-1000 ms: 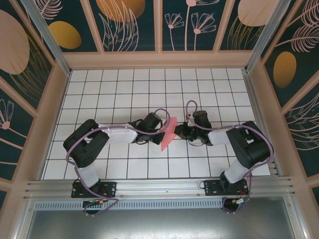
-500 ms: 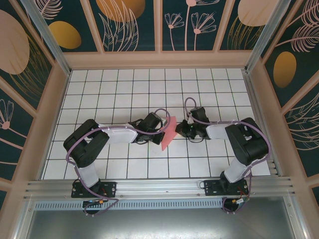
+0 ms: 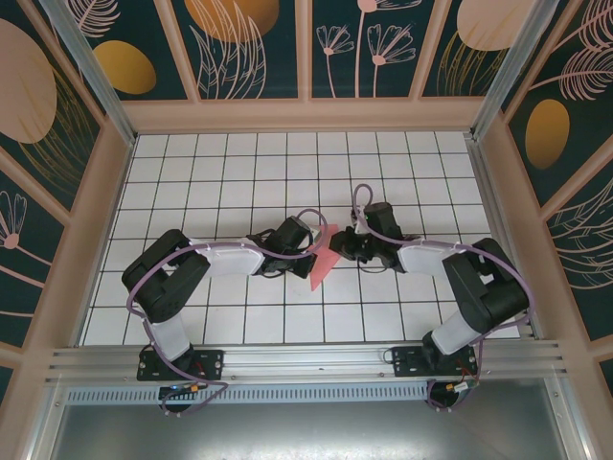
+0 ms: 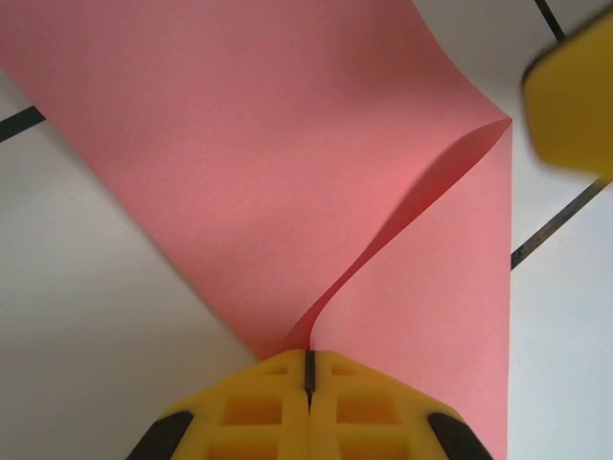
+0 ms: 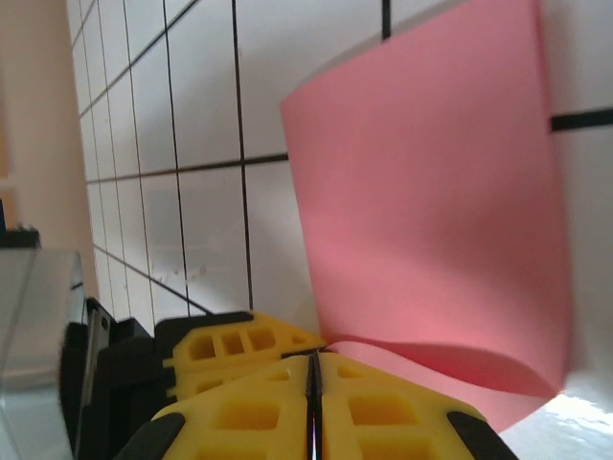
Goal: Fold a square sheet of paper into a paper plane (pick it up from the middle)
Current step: Third fold the triangle at the center of the table.
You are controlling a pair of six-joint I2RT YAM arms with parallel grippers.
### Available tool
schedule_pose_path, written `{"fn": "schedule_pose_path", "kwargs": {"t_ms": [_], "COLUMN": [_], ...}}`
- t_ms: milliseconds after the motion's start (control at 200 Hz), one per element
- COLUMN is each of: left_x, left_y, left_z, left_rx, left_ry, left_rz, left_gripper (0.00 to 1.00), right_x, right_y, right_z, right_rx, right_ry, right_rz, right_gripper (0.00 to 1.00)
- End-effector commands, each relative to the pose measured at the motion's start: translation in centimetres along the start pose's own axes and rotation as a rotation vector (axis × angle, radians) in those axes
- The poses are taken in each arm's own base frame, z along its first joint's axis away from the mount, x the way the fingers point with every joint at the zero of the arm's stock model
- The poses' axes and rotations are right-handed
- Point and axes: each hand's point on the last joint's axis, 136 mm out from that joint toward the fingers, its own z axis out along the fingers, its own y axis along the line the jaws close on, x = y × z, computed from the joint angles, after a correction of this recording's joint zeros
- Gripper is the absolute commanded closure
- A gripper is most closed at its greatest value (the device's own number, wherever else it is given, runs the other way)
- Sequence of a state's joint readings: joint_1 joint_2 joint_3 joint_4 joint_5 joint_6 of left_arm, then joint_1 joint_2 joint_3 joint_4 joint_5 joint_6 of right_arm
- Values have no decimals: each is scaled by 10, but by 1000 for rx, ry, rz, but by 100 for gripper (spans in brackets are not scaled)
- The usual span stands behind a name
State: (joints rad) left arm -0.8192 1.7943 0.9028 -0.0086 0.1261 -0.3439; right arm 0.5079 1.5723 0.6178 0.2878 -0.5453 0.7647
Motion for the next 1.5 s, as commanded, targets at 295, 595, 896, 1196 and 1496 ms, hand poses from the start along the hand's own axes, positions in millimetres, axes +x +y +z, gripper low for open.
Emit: {"fn": "schedule_pose_path", "kwargs": {"t_ms": [295,595,896,1196,1496], "left_x": [20,-33,-46,-12,17], "left_y": [13,6,-79,-80,-55], "left_z": [1,-52,-85,-41,-12], "left_rx": [-66,-108,414,459,330], "left_ry": [93,-94,-134,22,106], "left_rz": [4,-101,-305,-389,-401], "left_gripper": [97,67,70,79,81], "right_x": [25,28,25,24,25], "right_y": [-65,-74,-71,-69,-70], "right_z": [17,15,13,14,13], "right_rx": [176,229,230,225,237], "right_ry": [44,37,22,21,26], "right_rz": [56,93,107,105,101], "right_gripper": [89,90,90,90,89]}}
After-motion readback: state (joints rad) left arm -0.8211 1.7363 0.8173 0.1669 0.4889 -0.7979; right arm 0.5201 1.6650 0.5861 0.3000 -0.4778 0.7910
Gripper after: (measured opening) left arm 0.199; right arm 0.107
